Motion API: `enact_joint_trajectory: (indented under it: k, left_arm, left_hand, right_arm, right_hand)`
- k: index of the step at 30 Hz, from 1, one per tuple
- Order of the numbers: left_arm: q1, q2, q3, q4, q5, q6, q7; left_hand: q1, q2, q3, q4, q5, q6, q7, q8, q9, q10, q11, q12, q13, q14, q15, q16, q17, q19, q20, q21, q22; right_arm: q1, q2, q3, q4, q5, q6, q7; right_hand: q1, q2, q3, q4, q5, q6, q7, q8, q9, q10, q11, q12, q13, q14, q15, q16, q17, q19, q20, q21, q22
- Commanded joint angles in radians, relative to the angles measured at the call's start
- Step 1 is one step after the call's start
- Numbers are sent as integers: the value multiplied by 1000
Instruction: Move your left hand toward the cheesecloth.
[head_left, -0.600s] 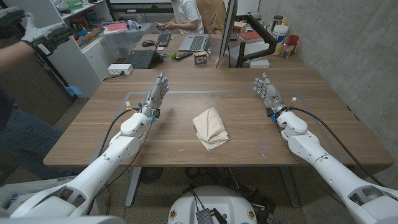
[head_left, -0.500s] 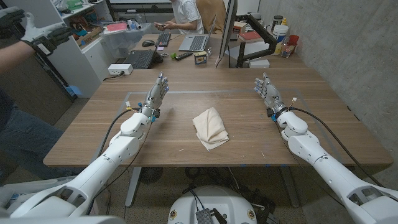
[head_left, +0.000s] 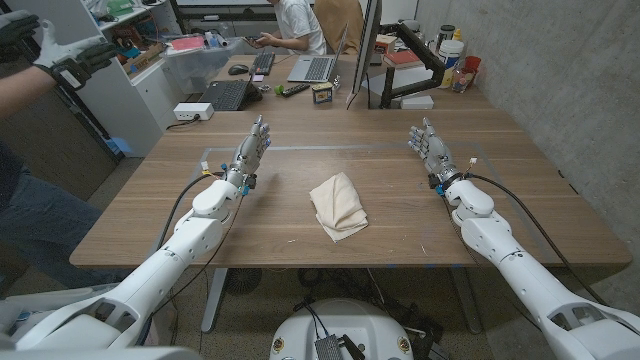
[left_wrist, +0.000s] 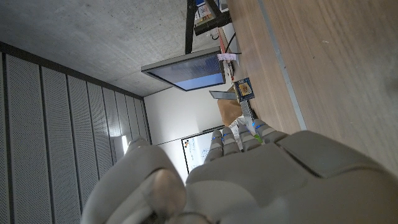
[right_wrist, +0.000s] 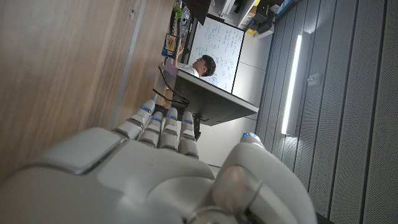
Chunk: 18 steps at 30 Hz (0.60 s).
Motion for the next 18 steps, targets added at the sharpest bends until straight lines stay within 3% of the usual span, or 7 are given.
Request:
enact_joint_trajectory:
  k: [1, 18]
  left_arm:
    - [4, 11, 9, -15, 25, 2, 8]
    - [32, 34, 6, -68, 42, 9, 37]
  left_hand:
    - [11, 7, -1, 5, 2, -2, 2, 4, 3, -7, -1, 4, 5, -6, 1, 2, 2, -9, -20, 1, 5]
    - [20, 17, 2, 2, 2, 1, 1, 4, 4, -3, -2, 4, 5, -4, 1, 1, 2, -12, -16, -2, 5]
  right_arm:
    - [1, 42, 45, 20, -43, -8, 36]
    - [6, 72, 73, 42, -69, 23, 62]
  right_hand:
    - [9, 5, 3, 1, 8, 6, -2, 6, 2, 9, 2, 8, 2, 6, -1, 5, 5, 8, 1, -3, 2]
    - [9, 7, 2, -1, 9, 7, -5, 6, 2, 6, 1, 7, 2, 4, -2, 3, 4, 7, 3, -8, 3]
